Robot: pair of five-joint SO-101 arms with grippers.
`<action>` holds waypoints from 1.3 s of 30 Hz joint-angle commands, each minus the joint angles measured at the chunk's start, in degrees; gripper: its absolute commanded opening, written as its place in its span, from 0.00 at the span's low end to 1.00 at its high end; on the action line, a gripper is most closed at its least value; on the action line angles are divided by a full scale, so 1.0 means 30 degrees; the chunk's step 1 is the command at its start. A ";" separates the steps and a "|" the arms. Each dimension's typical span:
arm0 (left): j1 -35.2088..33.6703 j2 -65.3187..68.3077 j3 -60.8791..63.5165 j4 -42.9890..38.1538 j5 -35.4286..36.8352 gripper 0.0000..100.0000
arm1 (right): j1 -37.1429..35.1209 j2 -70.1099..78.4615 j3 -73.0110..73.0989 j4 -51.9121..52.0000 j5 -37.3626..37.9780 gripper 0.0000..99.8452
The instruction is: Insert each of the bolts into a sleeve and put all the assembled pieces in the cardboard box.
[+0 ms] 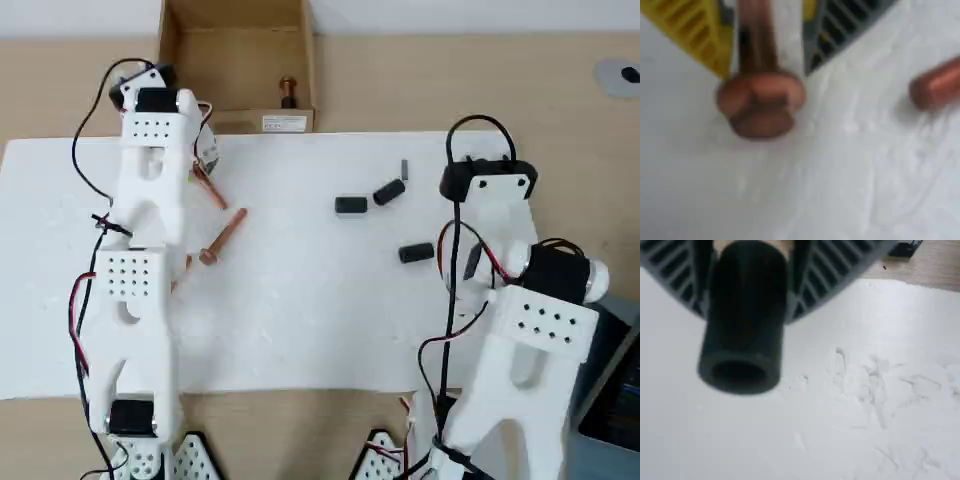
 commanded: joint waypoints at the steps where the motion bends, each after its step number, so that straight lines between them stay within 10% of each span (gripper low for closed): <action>1: 0.0059 0.0513 -0.1582 -0.0410 -0.0059 0.11 | 0.0278 -0.0513 -0.0015 -0.0147 -0.0147 0.01; 39: 0.0645 -0.2828 -0.8469 0.3223 -0.1026 0.00 | 0.0132 -0.0513 -0.5582 0.2344 -0.0059 0.01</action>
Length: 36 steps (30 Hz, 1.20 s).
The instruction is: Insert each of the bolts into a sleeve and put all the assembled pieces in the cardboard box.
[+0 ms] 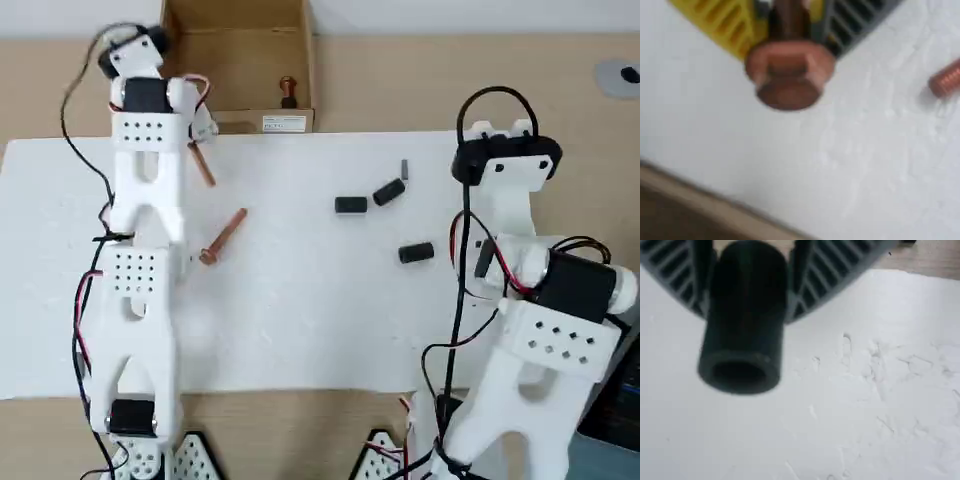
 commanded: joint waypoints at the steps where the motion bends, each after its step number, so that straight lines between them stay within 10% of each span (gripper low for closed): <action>1: 0.0557 -0.3824 0.0527 0.0117 -0.0293 0.00 | 0.0132 -0.0513 -0.1011 0.0352 -0.0059 0.01; 36: 0.4513 -3.2513 2.8396 -0.1553 -0.2374 0.00 | 0.0103 -0.7223 0.5231 -0.4249 -0.0557 0.01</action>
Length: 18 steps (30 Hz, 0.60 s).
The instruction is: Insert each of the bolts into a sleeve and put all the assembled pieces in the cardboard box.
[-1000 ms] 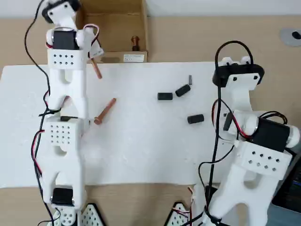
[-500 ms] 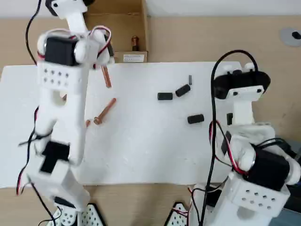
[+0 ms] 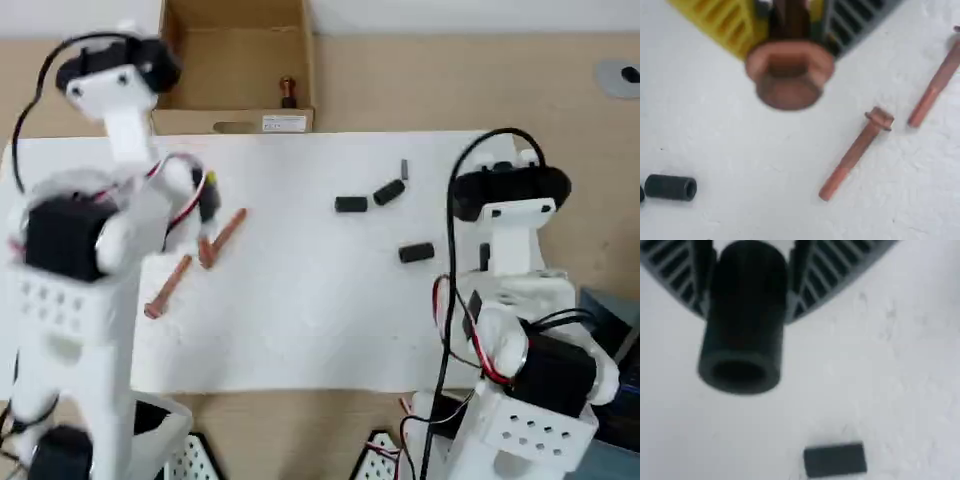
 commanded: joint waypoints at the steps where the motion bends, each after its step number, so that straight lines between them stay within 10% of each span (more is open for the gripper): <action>1: 0.0000 -0.3297 0.3341 -0.1524 -0.0264 0.00 | 0.0103 -0.0571 0.1275 -0.2051 -0.0205 0.01; 18: -0.0029 -1.9736 2.2564 -1.1223 -0.0264 0.00 | -0.7341 -0.6755 1.0125 -0.9670 -0.4308 0.01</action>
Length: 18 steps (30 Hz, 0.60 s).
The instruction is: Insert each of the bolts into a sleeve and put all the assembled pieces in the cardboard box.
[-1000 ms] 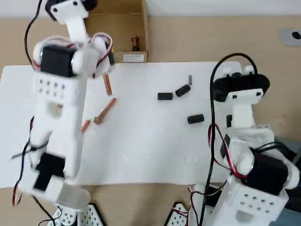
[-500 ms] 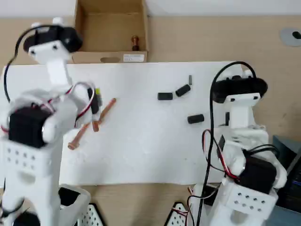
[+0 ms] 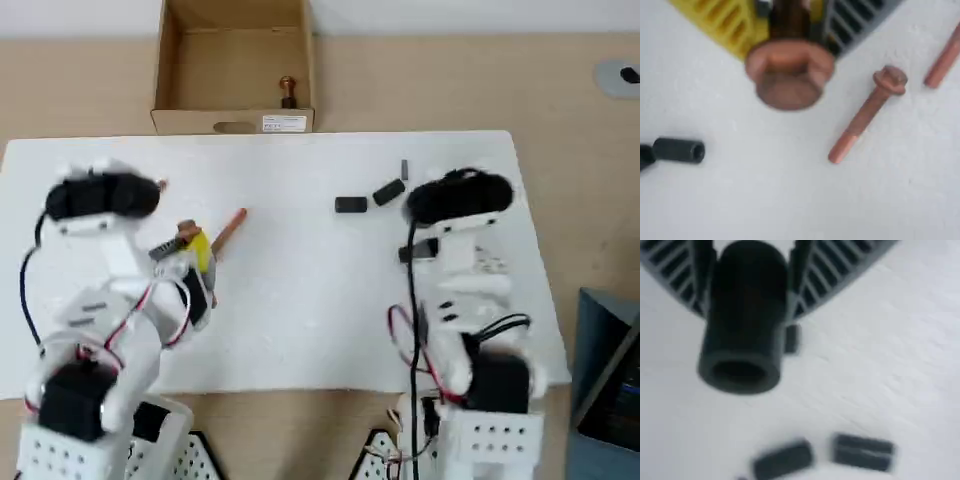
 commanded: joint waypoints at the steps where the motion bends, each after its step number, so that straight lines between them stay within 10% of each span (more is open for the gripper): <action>1: -0.0029 -0.3560 0.2579 -0.1348 -0.0117 0.00 | -0.2183 -0.1861 0.1158 -0.1201 -0.0733 0.01; 18: 0.0000 -0.8161 0.7678 -0.6359 0.0088 0.00 | -0.9568 -0.9949 0.6960 -0.2872 -0.0586 0.01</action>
